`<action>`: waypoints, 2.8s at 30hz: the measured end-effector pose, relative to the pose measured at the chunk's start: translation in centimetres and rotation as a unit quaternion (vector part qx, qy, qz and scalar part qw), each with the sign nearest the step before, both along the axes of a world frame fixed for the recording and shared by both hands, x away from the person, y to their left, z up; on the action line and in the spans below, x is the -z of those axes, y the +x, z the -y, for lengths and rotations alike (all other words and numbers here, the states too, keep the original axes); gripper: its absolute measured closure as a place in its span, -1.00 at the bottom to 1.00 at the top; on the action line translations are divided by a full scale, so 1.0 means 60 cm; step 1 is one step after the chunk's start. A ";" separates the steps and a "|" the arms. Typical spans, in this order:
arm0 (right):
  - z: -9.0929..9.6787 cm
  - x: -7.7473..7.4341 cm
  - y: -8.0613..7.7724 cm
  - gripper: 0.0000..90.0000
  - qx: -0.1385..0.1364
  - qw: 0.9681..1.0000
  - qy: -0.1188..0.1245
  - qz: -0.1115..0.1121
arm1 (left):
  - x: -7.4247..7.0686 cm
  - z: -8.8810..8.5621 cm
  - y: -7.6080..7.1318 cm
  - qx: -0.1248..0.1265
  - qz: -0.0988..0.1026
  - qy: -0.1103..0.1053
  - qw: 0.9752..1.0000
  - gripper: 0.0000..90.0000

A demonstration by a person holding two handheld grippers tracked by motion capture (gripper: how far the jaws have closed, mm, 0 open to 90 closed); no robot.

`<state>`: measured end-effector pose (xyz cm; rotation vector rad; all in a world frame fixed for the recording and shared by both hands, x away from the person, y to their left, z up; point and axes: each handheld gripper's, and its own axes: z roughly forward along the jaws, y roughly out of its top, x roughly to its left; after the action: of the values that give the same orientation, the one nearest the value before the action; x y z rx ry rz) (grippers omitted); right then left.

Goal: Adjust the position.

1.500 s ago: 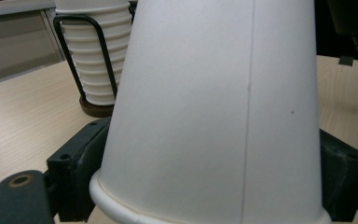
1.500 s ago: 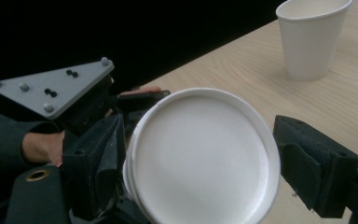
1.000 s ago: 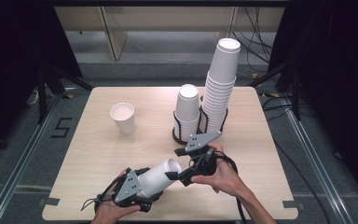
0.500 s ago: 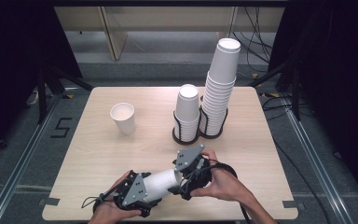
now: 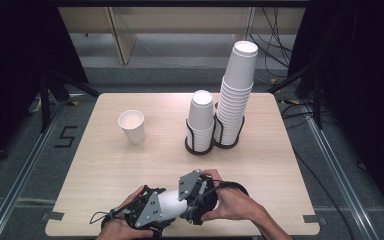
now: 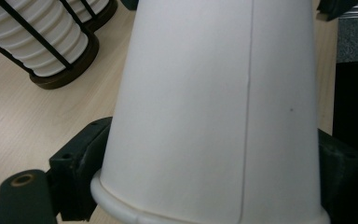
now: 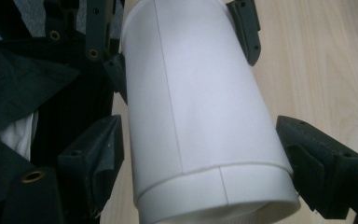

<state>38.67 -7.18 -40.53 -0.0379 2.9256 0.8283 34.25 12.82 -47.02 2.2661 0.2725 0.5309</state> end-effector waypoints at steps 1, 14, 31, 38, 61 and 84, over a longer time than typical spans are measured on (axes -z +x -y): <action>-0.001 0.002 0.001 -0.58 -0.004 1.000 -0.003 0.001 | 0.001 0.000 0.000 0.002 0.001 0.001 1.000 -0.69; 0.012 0.008 0.008 -0.45 -0.045 0.999 -0.020 -0.002 | 0.013 -0.008 0.002 0.033 -0.001 -0.049 0.998 -0.76; 0.041 -0.002 0.032 -0.43 -0.065 0.995 0.062 -0.045 | 0.001 -0.037 0.010 0.065 0.004 -0.180 0.981 -0.76; 0.042 0.001 0.035 -0.45 -0.062 0.995 0.063 -0.046 | 0.000 -0.036 0.012 0.062 -0.010 -0.168 0.984 -0.69; -0.003 0.017 -0.015 -0.46 -0.030 0.997 -0.062 0.037 | -0.024 -0.014 -0.005 0.040 -0.036 -0.078 0.995 -0.67; 0.034 0.030 0.036 -0.47 -0.074 0.987 0.124 -0.065 | -0.010 -0.033 0.008 0.014 -0.068 -0.290 0.955 -0.85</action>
<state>40.85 -9.23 -42.33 -0.1902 2.9409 1.2572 34.73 14.82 -46.45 1.7299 0.4050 0.2331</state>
